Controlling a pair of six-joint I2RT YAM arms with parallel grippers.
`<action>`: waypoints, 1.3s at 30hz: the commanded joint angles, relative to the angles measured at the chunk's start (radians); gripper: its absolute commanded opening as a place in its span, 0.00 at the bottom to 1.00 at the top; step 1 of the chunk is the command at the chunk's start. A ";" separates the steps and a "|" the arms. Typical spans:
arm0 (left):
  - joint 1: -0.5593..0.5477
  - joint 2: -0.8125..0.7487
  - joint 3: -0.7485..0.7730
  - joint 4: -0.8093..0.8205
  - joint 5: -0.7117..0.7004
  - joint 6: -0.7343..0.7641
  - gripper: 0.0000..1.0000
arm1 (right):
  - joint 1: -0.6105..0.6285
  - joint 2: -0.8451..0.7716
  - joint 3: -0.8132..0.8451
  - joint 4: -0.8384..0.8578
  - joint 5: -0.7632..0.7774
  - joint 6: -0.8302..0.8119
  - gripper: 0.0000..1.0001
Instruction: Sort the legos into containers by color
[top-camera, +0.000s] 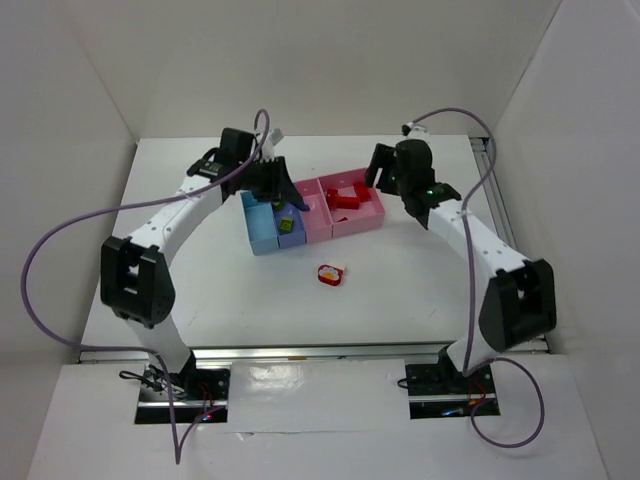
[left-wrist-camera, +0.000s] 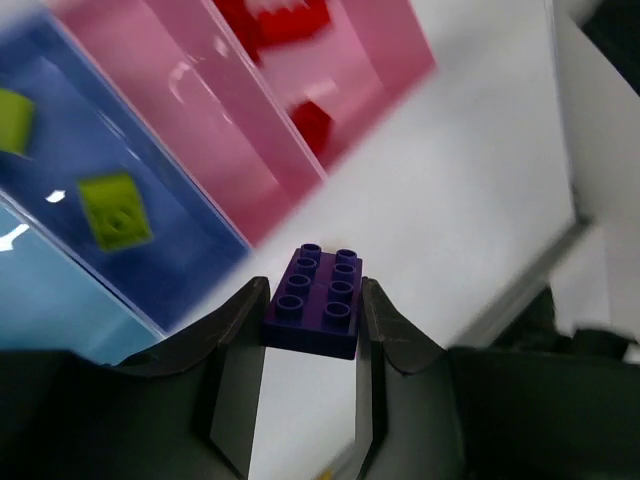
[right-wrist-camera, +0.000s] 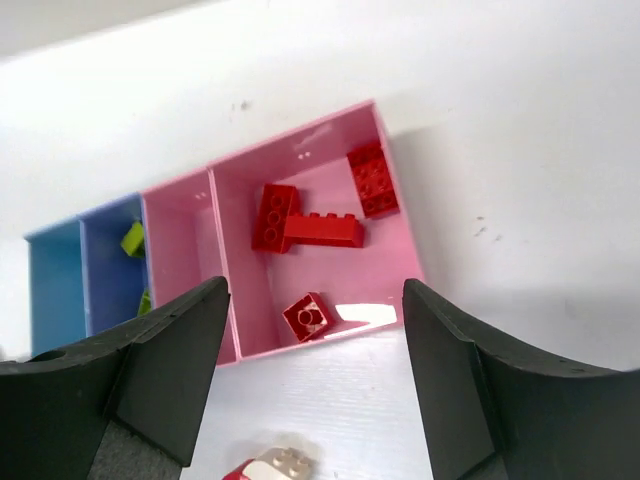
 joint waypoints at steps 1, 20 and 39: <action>0.005 0.114 0.175 -0.155 -0.250 -0.034 0.00 | -0.001 -0.147 -0.101 0.005 0.109 0.025 0.78; 0.078 0.088 0.036 -0.183 -0.550 -0.135 0.08 | -0.002 -0.197 -0.202 -0.122 -0.173 -0.082 0.80; -0.080 -0.105 0.011 -0.240 -0.453 -0.039 0.84 | 0.238 0.159 -0.203 -0.012 -0.379 -0.119 0.80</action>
